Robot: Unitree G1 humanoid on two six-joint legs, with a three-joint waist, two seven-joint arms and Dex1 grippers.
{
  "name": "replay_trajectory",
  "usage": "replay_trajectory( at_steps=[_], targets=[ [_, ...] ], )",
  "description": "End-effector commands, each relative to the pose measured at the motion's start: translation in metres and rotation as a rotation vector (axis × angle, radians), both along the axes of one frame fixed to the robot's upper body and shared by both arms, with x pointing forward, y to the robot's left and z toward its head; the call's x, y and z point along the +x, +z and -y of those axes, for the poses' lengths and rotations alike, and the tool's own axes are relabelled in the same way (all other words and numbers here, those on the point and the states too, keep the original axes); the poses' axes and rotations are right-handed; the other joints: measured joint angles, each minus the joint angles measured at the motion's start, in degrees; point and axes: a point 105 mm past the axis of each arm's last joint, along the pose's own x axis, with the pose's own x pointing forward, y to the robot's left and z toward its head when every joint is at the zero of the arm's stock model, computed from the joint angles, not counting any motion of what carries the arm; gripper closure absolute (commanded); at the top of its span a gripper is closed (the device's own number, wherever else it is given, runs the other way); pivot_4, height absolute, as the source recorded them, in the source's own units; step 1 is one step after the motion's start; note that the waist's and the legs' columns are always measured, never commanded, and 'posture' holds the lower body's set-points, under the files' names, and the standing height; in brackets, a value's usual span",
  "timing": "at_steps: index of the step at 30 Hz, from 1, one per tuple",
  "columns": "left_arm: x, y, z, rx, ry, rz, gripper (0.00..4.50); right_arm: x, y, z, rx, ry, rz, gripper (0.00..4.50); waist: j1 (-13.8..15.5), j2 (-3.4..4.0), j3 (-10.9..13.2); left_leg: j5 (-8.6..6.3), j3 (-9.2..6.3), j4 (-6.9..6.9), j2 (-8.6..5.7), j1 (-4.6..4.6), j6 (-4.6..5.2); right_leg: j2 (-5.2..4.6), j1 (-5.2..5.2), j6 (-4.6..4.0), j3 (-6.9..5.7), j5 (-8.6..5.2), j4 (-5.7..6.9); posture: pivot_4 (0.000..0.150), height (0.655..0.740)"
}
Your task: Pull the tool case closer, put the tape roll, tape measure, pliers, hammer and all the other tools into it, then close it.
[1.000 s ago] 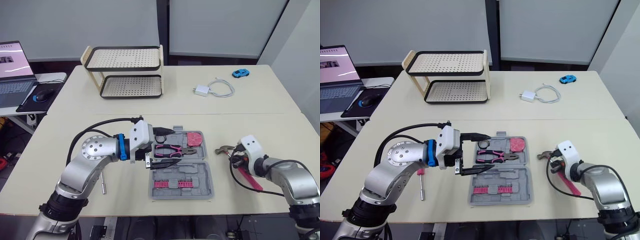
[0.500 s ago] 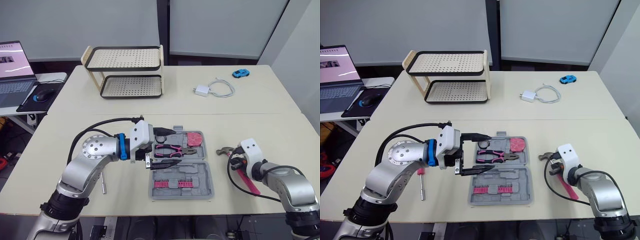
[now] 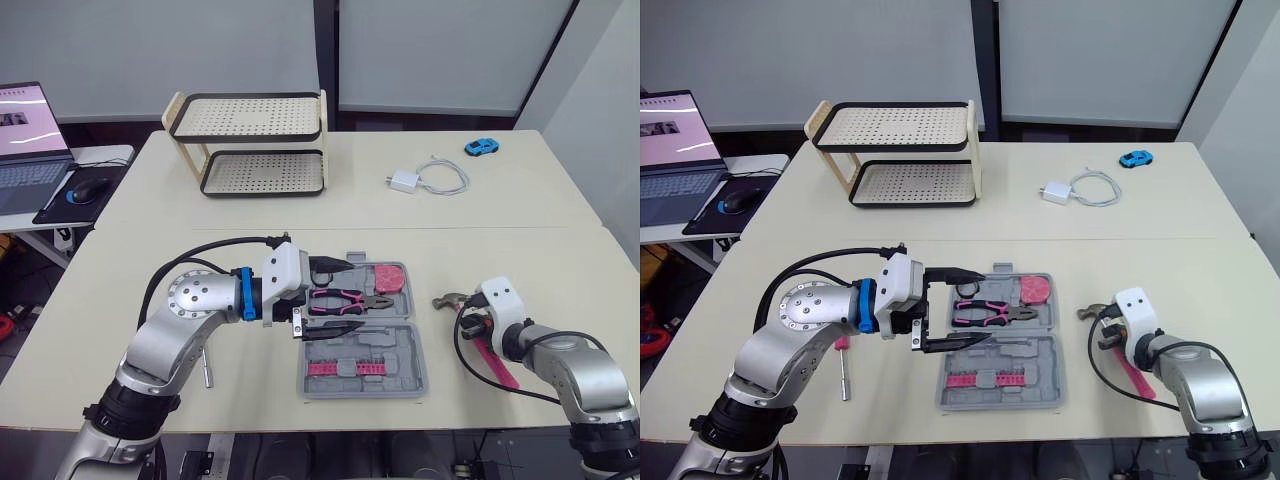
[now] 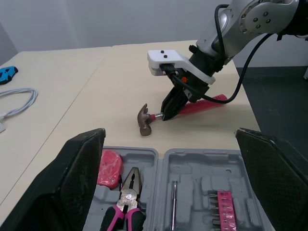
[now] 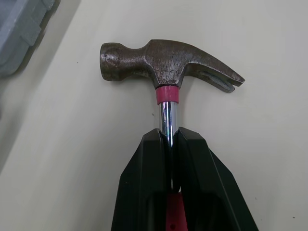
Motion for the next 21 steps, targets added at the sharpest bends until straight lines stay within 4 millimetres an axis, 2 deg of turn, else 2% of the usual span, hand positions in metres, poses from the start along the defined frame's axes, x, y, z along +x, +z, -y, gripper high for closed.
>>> replay_trajectory(
  at_steps=[1, 3, 4, 7, 10, 11, 13, 16, 21],
  targets=[
    [-0.001, 0.006, 0.004, -0.005, -0.020, 0.035, 0.00, 0.003, 0.008, 0.000, 0.012, -0.006, 0.035, 3.45, 0.00, 0.00, 0.00, 0.00, 0.00, 0.00, 0.00, 0.00, 0.00, 0.00, 0.00, 0.00, 0.00, 0.00, 0.00, 0.150, 0.7400],
    [-0.001, 0.006, 0.004, -0.005, -0.021, 0.035, 0.00, 0.003, 0.011, -0.001, 0.018, 0.000, 0.039, 2.83, 0.00, 0.00, 0.00, 0.00, 0.00, 0.00, 0.00, 0.00, 0.00, 0.00, 0.00, 0.00, 0.00, 0.00, 0.00, 0.150, 0.7400],
    [-0.001, 0.006, 0.004, -0.004, -0.020, 0.035, 0.00, 0.002, 0.014, 0.000, 0.018, 0.005, 0.042, 2.36, 0.00, 0.00, 0.00, 0.00, 0.00, 0.00, 0.00, 0.00, 0.00, 0.00, 0.00, 0.00, 0.00, 0.00, 0.00, 0.150, 0.7400],
    [-0.001, 0.005, 0.003, -0.003, -0.018, 0.034, 0.00, 0.001, 0.022, 0.003, 0.013, 0.012, 0.048, 1.40, 0.01, 0.00, 0.00, 0.00, 0.00, 0.00, 0.00, -0.01, 0.00, 0.00, 0.00, 0.00, 0.00, 0.00, 0.00, 0.150, 0.7400],
    [-0.001, 0.004, 0.003, -0.004, -0.017, 0.034, 0.00, -0.001, 0.030, 0.004, 0.014, 0.027, 0.046, 0.23, 0.01, 0.00, 0.00, 0.00, 0.00, 0.00, 0.00, -0.01, 0.00, 0.00, 0.00, 0.00, 0.00, 0.00, 0.00, 0.150, 0.7400],
    [0.000, 0.004, 0.004, -0.006, -0.016, 0.034, 0.00, -0.002, 0.035, 0.004, 0.010, 0.042, 0.047, 0.03, 0.02, 0.00, 0.00, 0.00, 0.00, 0.00, 0.00, -0.01, 0.00, 0.00, 0.00, 0.00, 0.00, 0.00, 0.00, 0.150, 0.7400],
    [0.000, 0.004, 0.003, -0.006, -0.015, 0.035, 0.00, -0.004, 0.049, 0.001, -0.007, 0.097, 0.061, 0.03, 0.02, 0.00, 0.00, 0.00, 0.01, 0.00, -0.01, -0.01, 0.00, 0.00, 0.00, 0.00, 0.00, 0.00, 0.00, 0.150, 0.7400],
    [-0.001, 0.004, 0.003, -0.006, -0.014, 0.034, 0.00, -0.015, 0.066, -0.011, -0.092, 0.325, 0.058, 0.03, 0.02, 0.11, 0.06, 0.00, 0.02, 0.00, 0.00, -0.02, 0.01, 0.00, 0.00, 0.00, 0.01, 0.00, -0.01, 0.150, 0.7400],
    [-0.001, 0.003, 0.004, -0.009, -0.013, 0.031, 0.00, -0.029, 0.084, -0.014, -0.386, 0.741, 0.036, 0.03, 0.02, 0.08, 0.08, -0.01, -0.01, -0.01, -0.03, 0.00, 0.01, 0.01, 0.08, 0.02, -0.11, -0.02, -0.09, 0.150, 0.7400]
  ],
)
